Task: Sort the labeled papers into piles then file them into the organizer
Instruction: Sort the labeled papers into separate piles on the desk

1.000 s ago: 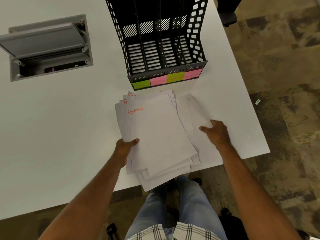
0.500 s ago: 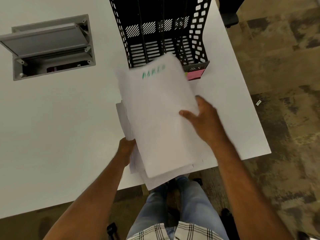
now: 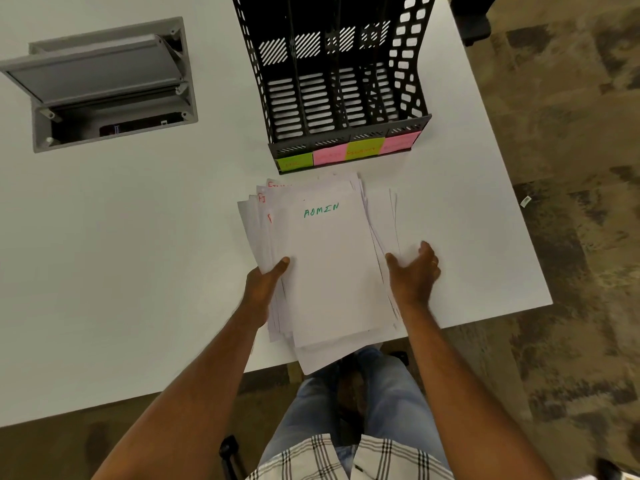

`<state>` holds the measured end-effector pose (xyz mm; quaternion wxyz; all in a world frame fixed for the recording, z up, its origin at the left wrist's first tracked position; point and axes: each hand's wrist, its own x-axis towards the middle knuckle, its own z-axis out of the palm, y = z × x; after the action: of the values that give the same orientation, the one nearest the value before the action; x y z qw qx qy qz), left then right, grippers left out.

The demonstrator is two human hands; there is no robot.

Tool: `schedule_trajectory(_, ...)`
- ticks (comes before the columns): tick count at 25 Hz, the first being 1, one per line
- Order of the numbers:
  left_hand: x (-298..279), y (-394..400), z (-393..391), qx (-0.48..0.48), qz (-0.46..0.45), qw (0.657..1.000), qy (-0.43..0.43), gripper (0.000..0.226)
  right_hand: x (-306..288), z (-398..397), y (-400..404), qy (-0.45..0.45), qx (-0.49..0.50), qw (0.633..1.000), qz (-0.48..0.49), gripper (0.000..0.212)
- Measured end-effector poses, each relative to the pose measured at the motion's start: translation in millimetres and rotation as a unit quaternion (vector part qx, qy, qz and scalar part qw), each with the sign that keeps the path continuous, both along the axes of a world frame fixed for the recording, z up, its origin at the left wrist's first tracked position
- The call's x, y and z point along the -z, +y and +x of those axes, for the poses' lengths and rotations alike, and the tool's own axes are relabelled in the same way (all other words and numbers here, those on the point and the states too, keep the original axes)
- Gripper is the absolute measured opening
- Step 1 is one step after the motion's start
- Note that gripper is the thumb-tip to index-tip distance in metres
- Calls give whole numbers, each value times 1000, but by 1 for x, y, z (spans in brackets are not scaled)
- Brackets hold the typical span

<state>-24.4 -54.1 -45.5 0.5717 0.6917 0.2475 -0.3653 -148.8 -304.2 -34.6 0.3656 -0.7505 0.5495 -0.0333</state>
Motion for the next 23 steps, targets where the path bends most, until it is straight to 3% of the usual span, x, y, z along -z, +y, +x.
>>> schedule_trajectory(6,1,-5,-1,29,-40,998,27,44,4,16,-15,18,-30,981,191,67)
schedule_trajectory(10,0,-5,1,60,-54,995,55,55,8,23,-13,106,-123,980,115,64)
schedule_trajectory(14,1,-7,-3,61,-55,995,59,37,4,22,-6,-15,-38,984,176,66)
schedule_trajectory(16,0,-8,-4,58,-50,995,59,46,1,23,-8,-41,-8,972,230,73)
schedule_trajectory(19,-2,-10,-4,57,-74,993,73,52,3,27,-13,-19,-28,959,282,64)
schedule_trajectory(21,-6,-12,-4,61,-80,992,75,47,2,28,-8,25,-62,963,263,66)
schedule_trajectory(23,-8,-13,-5,63,-74,993,69,46,-2,26,-4,1,-67,969,237,62)
